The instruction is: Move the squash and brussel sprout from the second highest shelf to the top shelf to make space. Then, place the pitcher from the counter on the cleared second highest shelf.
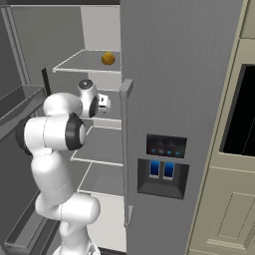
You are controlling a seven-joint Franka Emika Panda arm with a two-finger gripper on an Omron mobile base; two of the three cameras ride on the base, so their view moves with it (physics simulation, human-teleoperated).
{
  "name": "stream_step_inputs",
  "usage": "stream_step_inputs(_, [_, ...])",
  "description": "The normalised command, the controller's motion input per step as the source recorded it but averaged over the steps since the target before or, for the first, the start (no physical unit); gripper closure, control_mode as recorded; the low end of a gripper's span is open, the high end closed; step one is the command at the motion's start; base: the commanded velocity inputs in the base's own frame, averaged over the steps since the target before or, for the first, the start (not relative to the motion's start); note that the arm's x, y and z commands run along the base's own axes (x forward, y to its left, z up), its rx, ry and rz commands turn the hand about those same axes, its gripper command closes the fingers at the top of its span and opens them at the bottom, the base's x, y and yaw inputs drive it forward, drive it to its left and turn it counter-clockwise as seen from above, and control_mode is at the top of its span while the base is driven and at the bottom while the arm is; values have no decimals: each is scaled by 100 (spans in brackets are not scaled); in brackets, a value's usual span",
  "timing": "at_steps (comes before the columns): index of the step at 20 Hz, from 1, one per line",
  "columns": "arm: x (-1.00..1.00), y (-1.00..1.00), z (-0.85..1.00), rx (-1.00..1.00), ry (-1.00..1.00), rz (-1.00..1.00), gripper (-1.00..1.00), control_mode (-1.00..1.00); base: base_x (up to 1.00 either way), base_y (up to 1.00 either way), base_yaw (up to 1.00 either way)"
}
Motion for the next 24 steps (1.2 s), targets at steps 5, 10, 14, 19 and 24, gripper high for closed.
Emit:
stream_step_inputs(5, [51,7,-13,0,0,0,-100,-100,0,0,0])
stream_step_inputs(10, [50,11,-12,0,0,0,-100,-100,0,0,0])
stream_step_inputs(14, [47,11,-13,0,0,0,-100,-100,0,0,0])
stream_step_inputs(19, [45,6,-14,0,0,0,-100,-100,0,0,0])
stream_step_inputs(24, [40,0,-19,0,0,0,100,-100,0,0,0])
